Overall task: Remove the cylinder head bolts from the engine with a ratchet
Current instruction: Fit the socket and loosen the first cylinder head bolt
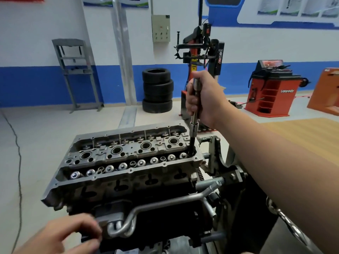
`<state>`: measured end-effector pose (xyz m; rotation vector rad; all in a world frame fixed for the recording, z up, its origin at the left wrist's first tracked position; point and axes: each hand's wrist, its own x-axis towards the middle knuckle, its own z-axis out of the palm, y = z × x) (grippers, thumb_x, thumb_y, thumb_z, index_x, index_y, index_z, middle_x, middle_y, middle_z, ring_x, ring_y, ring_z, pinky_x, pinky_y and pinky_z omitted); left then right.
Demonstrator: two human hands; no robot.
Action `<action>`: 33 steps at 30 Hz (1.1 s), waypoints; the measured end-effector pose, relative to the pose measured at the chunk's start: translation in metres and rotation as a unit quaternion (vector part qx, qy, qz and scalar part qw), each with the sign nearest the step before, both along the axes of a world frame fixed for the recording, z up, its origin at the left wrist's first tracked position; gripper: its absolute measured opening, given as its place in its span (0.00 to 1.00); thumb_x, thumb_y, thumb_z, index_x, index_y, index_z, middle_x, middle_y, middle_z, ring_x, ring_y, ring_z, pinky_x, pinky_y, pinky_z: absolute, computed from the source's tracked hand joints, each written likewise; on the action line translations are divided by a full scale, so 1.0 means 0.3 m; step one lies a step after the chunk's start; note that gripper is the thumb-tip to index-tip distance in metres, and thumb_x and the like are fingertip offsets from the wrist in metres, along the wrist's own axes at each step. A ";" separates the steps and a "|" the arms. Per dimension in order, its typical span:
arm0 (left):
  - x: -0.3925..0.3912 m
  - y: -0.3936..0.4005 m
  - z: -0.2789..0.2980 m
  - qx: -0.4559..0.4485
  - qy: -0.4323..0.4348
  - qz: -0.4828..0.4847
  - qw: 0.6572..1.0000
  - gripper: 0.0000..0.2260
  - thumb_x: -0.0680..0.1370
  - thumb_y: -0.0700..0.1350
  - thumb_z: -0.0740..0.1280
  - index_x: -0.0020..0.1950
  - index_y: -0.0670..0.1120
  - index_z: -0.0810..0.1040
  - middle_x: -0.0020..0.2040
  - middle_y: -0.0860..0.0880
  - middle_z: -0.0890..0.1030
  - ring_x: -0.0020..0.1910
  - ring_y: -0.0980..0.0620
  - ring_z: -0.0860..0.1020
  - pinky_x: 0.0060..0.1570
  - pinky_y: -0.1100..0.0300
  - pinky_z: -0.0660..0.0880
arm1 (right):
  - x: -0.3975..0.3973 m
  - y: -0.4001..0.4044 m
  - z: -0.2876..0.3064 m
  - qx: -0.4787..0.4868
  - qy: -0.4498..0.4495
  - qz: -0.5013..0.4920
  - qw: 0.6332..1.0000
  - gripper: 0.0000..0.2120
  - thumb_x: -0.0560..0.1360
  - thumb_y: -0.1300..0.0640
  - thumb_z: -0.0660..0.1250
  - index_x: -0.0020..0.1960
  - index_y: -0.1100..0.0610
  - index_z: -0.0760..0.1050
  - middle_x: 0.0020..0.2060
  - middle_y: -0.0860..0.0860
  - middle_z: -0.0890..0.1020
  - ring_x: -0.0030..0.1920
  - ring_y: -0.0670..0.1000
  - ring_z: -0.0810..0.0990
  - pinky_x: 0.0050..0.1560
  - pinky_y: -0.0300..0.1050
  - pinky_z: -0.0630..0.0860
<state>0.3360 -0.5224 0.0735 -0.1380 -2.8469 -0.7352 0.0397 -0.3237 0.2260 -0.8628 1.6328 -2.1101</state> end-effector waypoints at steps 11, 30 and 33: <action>-0.731 0.300 0.295 0.239 0.156 0.003 0.958 0.03 0.84 0.50 0.67 0.55 0.56 0.73 0.45 0.56 0.79 0.37 0.66 0.76 0.40 0.67 0.72 | -0.031 -0.009 0.010 0.003 -0.006 0.042 0.999 0.18 0.79 0.50 0.58 0.33 0.57 0.71 0.25 0.51 0.67 0.27 0.50 0.64 0.31 0.43 0.65; -0.820 0.299 0.169 0.289 0.142 0.013 0.947 0.07 0.81 0.47 0.70 0.57 0.46 0.78 0.45 0.54 0.86 0.40 0.63 0.80 0.48 0.53 0.77 | 0.071 -0.115 -0.034 -0.044 0.045 -0.253 0.965 0.21 0.78 0.45 0.61 0.30 0.54 0.68 0.26 0.50 0.68 0.30 0.50 0.65 0.36 0.49 0.62; -0.809 0.295 0.162 0.332 0.123 -0.002 0.935 0.07 0.81 0.53 0.68 0.56 0.52 0.77 0.44 0.56 0.86 0.41 0.60 0.83 0.45 0.55 0.76 | 0.054 -0.110 -0.019 -0.022 0.054 -0.166 0.985 0.23 0.78 0.49 0.59 0.25 0.52 0.66 0.22 0.49 0.66 0.24 0.49 0.61 0.30 0.44 0.59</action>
